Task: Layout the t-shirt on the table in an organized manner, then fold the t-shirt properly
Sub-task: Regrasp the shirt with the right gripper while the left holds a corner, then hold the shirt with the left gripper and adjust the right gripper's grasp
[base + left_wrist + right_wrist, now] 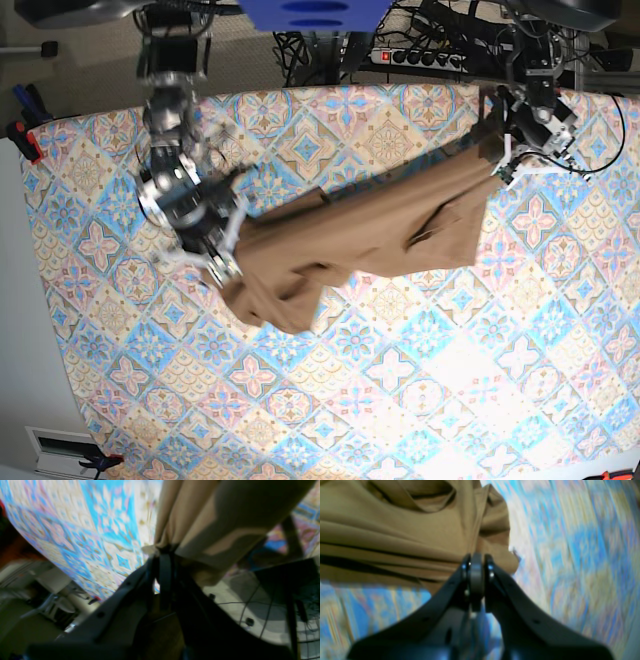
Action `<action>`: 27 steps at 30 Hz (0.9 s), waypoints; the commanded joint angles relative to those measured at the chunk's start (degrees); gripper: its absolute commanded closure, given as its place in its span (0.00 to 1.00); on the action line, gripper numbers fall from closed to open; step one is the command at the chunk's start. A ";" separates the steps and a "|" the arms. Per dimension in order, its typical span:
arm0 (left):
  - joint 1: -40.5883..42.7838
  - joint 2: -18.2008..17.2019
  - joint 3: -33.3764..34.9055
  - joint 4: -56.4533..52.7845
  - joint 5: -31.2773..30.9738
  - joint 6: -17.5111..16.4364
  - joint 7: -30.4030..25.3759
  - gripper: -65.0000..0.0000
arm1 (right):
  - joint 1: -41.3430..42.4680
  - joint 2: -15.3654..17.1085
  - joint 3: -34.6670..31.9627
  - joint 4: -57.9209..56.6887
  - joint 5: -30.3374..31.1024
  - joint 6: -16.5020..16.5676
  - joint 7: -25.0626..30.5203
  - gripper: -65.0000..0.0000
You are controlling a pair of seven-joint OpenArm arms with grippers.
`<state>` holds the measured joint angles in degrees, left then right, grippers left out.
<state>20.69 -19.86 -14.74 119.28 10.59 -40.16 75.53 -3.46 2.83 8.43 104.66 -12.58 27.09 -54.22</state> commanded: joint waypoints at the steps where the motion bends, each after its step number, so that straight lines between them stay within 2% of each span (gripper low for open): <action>1: -0.51 -0.58 0.19 0.85 3.52 0.16 1.70 1.00 | -1.06 0.20 1.46 1.32 -0.39 -0.41 0.55 1.00; 4: -1.39 1.62 1.07 0.85 6.95 0.16 1.70 1.00 | -5.20 0.20 4.10 1.40 -0.39 -0.32 0.55 1.00; 8: -1.48 3.20 2.13 0.85 9.59 0.16 1.53 1.00 | -6.69 0.11 4.37 1.67 -0.39 -0.32 0.02 1.00; 12: -1.22 3.29 5.38 0.85 11.17 0.16 1.62 1.00 | -6.16 0.20 4.45 5.27 -0.39 -0.32 0.55 0.74; 15: -1.30 3.37 6.43 0.85 12.66 0.16 1.70 1.00 | -4.49 0.91 4.10 6.94 -0.48 -0.23 2.13 0.61; 20: -1.30 3.37 6.61 0.85 12.84 0.16 1.70 1.00 | 1.49 1.35 4.01 6.77 -0.48 -0.06 4.06 0.60; 22: -1.22 3.37 6.52 0.85 12.84 0.16 1.70 1.00 | 4.30 1.35 3.66 6.59 -0.48 2.31 3.80 0.60; 24: -1.13 3.37 6.70 0.85 12.84 0.16 1.70 1.00 | 6.41 1.26 0.59 6.50 -0.39 5.22 3.71 0.60; 27: -1.13 3.37 6.70 0.85 12.84 0.16 1.70 1.00 | 9.22 1.26 -6.71 5.71 -0.39 6.01 3.71 0.60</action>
<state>19.68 -16.03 -7.90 119.28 22.37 -40.12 76.53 4.51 4.10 1.32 109.49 -13.65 33.43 -51.77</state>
